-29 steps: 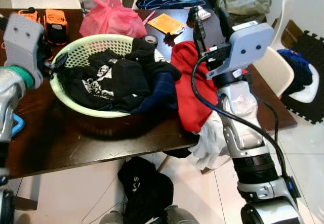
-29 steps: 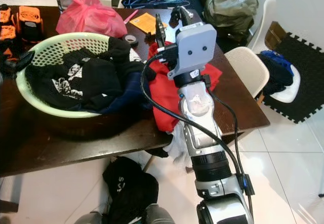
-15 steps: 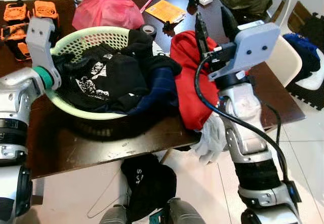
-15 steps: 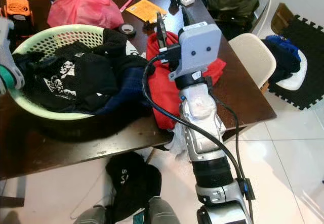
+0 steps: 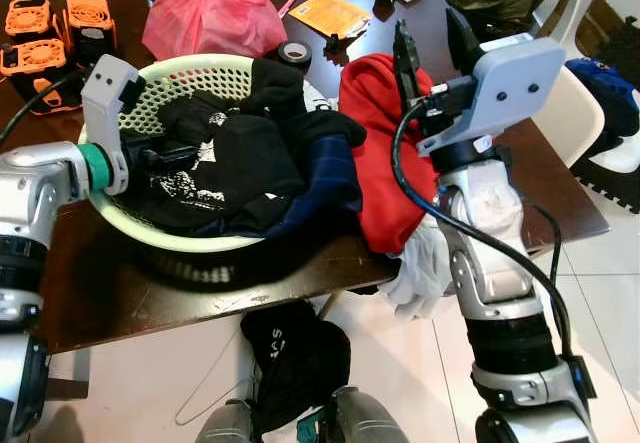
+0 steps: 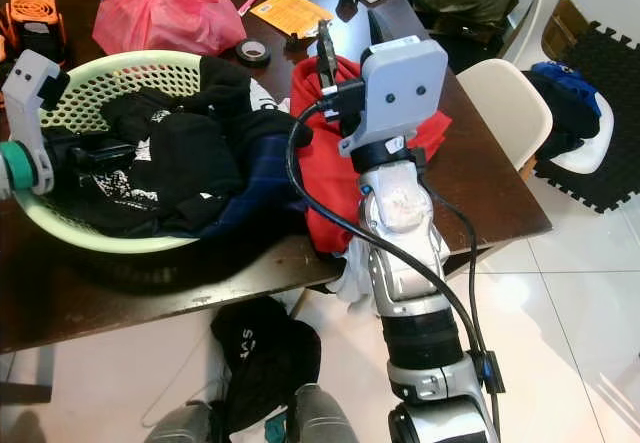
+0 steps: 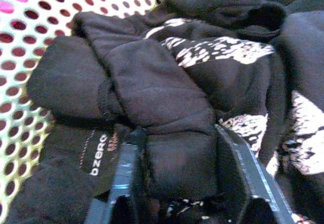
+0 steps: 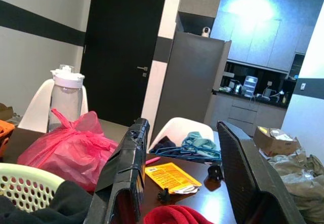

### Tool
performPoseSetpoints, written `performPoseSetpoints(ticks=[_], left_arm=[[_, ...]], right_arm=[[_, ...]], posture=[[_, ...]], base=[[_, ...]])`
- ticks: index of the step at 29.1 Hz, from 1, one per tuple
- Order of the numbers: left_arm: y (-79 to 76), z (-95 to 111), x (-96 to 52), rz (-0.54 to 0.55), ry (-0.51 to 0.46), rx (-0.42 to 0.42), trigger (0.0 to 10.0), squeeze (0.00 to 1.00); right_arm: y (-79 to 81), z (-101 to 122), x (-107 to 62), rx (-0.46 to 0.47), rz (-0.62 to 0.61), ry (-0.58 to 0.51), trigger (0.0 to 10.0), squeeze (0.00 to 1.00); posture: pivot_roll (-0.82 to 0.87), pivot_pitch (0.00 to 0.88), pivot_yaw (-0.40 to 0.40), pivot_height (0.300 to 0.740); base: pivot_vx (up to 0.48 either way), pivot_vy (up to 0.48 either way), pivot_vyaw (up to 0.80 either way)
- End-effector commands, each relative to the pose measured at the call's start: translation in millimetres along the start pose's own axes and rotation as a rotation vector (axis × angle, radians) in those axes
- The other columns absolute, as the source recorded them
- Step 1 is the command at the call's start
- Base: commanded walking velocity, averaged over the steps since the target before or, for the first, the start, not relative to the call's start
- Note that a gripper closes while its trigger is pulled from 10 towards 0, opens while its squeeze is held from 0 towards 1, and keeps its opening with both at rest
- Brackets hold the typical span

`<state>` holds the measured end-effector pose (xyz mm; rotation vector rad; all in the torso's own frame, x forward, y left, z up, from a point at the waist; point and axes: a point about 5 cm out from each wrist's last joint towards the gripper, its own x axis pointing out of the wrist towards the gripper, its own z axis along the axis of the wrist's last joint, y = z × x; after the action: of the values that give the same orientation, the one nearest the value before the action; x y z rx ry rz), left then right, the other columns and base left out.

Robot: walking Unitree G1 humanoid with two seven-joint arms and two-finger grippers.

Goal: Hang hanger

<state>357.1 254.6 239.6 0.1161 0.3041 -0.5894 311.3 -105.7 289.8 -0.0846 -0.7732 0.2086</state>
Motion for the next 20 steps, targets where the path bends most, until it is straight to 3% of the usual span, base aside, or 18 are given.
performPoseSetpoints(ticks=[1, 7, 9, 10, 16, 17, 18, 19, 20], left_arm=[[6.0, -11.5, -1.7, 0.045, 0.053, -0.006, 0.0, 0.0], [20.2, 7.4, -11.7, 0.208, -0.042, 0.055, 0.0, 0.0], [20.2, 7.4, -11.7, 0.208, -0.042, 0.055, 0.0, 0.0], [24.3, 13.5, -14.7, 0.271, -0.064, 0.089, 0.0, 0.0], [17.0, 36.7, -18.7, 0.299, -0.192, 0.142, 0.0, 0.0], [13.3, 49.1, -21.4, 0.327, -0.258, 0.191, 0.0, 0.0], [13.3, 49.1, -21.4, 0.327, -0.258, 0.191, 0.0, 0.0], [-1.2, 84.0, -31.4, 0.361, -0.458, 0.332, 0.0, 0.0], [-1.2, 84.0, -31.4, 0.361, -0.458, 0.332, 0.0, 0.0]], right_arm=[[-2.2, -0.2, -1.5, -0.005, -0.008, 0.007, 10.0, 0.0], [-4.1, -0.6, -1.9, -0.011, -0.016, 0.008, 10.0, 0.0], [-4.1, -0.6, -1.9, -0.011, -0.016, 0.008, 10.0, 0.0], [-4.3, -0.5, -1.3, -0.011, -0.018, 0.006, 10.0, 0.0], [-4.1, 1.6, 2.0, -0.011, -0.012, -0.005, 10.0, 0.0], [-4.8, 2.0, 2.7, -0.012, -0.012, -0.007, 10.0, 0.0], [-4.8, 2.0, 2.7, -0.012, -0.012, -0.007, 10.0, 0.0], [-5.6, 2.2, 3.4, -0.013, -0.015, -0.009, 10.0, 0.0], [-5.6, 2.2, 3.4, -0.013, -0.015, -0.009, 10.0, 0.0]], posture=[[0.06, 0.187, -0.038, 0.74], [0.07, 0.175, -0.037, 0.74], [0.07, 0.175, -0.037, 0.74], [0.07, 0.171, -0.041, 0.74], [0.07, 0.161, -0.045, 0.74], [0.07, 0.158, -0.045, 0.74], [0.07, 0.158, -0.045, 0.74], [0.07, 0.155, -0.045, 0.74], [0.07, 0.155, -0.045, 0.74]], base=[[0.0, 0.0, 0.0], [0.0, 0.0, 0.0], [0.0, 0.0, 0.0], [0.0, 0.0, 0.0], [0.0, 0.0, 0.0], [0.0, 0.0, 0.0], [0.0, 0.0, 0.0], [0.0, 0.0, 0.0], [0.0, 0.0, 0.0]])
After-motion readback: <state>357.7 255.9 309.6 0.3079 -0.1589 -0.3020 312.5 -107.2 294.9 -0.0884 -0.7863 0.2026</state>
